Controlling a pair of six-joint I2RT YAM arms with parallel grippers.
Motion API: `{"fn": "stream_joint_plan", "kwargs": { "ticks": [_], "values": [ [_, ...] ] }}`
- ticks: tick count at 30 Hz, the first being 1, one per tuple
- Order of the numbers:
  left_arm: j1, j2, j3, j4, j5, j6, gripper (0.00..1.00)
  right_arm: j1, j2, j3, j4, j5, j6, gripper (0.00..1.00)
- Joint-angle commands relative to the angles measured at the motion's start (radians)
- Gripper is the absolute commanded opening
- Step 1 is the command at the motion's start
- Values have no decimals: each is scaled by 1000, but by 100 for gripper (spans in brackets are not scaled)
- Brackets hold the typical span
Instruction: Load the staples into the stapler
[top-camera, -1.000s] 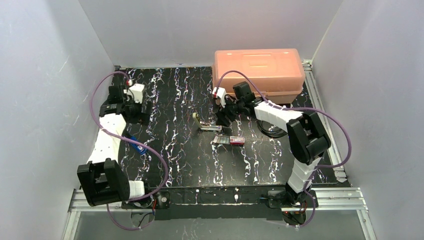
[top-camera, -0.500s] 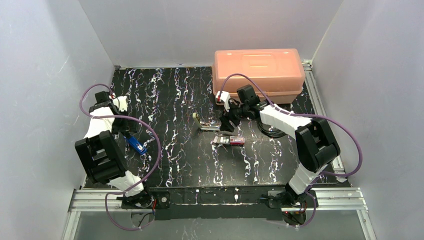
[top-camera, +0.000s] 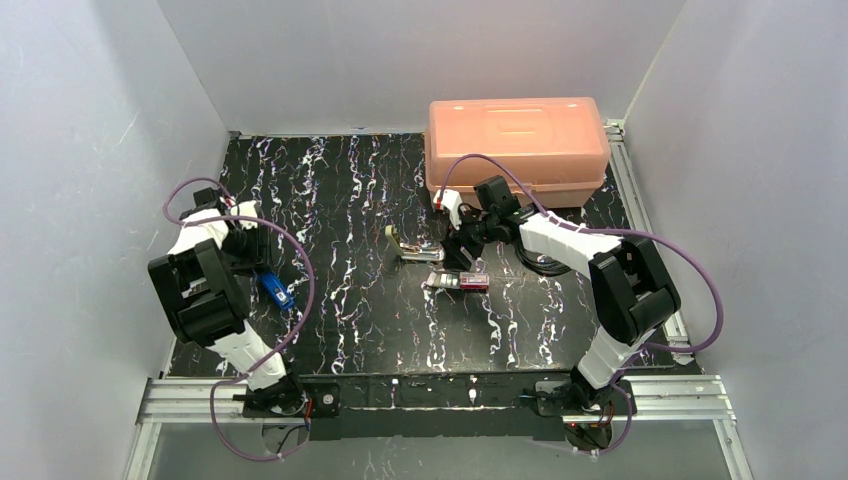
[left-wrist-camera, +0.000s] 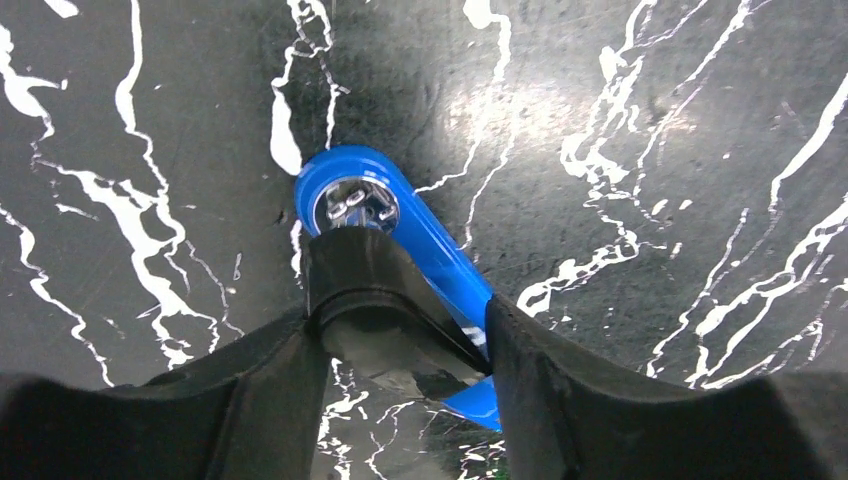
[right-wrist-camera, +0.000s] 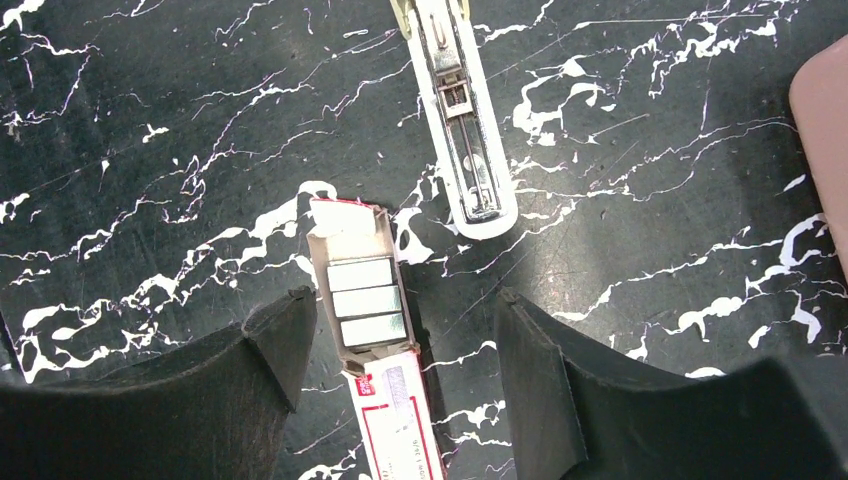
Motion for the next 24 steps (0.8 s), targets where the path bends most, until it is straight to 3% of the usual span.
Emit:
{"fn": "stream_joint_plan", "kwargs": {
  "ticks": [1, 7, 14, 24],
  "values": [
    [-26, 8, 63, -63, 70, 11, 49, 2, -46, 18, -20, -12, -11, 73],
    [-115, 12, 110, -99, 79, 64, 36, 2, -64, 58, -83, 8, -40, 73],
    [-249, -9, 165, -159, 187, 169, 0, 1, -91, 78, -107, -11, -31, 73],
    [-406, -162, 215, -250, 414, 263, 0, 1, -132, 87, -37, -193, 33, 74]
  ]
}}
